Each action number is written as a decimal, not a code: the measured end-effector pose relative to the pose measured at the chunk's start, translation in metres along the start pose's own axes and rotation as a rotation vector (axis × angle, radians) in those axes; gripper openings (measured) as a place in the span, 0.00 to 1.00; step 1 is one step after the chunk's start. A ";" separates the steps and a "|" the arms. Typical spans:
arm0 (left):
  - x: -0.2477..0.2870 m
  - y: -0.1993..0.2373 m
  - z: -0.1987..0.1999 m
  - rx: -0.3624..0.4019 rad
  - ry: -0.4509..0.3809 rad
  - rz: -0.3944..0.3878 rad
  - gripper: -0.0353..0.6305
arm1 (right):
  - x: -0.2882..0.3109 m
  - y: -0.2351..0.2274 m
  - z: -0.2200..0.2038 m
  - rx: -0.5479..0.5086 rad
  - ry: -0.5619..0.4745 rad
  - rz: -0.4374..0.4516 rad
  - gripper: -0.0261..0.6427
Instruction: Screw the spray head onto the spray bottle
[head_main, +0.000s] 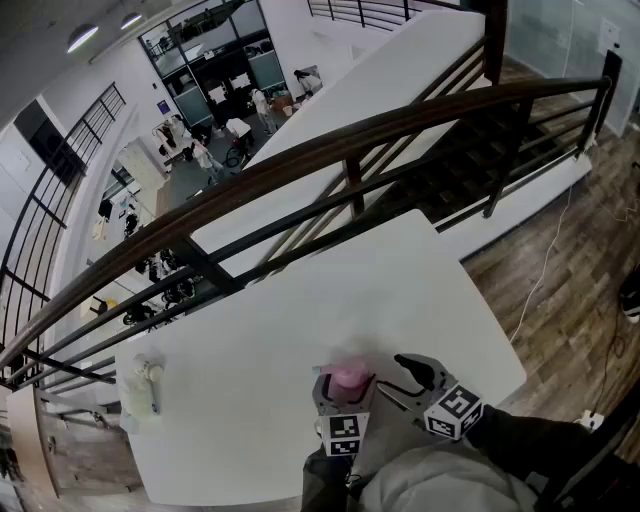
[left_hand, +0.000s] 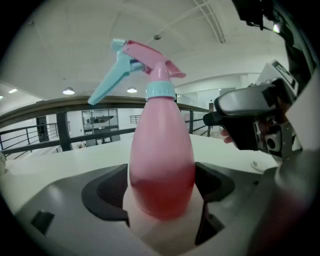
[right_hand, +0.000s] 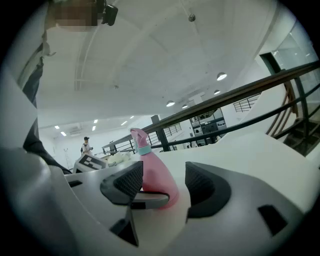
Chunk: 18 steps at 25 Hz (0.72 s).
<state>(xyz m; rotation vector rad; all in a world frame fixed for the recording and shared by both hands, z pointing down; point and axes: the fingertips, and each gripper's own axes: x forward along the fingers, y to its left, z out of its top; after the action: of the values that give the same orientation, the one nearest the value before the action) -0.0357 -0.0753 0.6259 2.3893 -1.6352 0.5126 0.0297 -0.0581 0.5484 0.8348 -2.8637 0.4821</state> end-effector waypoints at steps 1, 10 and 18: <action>0.004 -0.001 0.001 0.001 0.002 -0.009 0.67 | -0.001 0.004 0.000 -0.016 0.007 0.007 0.40; 0.005 -0.011 0.003 0.029 0.016 -0.096 0.66 | -0.008 0.043 0.018 -0.284 0.069 0.199 0.42; -0.026 -0.045 0.013 0.065 0.012 -0.224 0.67 | -0.005 0.072 0.047 -0.441 -0.043 0.255 0.42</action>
<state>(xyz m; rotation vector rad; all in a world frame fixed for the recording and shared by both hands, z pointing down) -0.0005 -0.0410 0.6052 2.5689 -1.3425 0.5442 -0.0057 -0.0141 0.4838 0.4126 -2.9535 -0.1509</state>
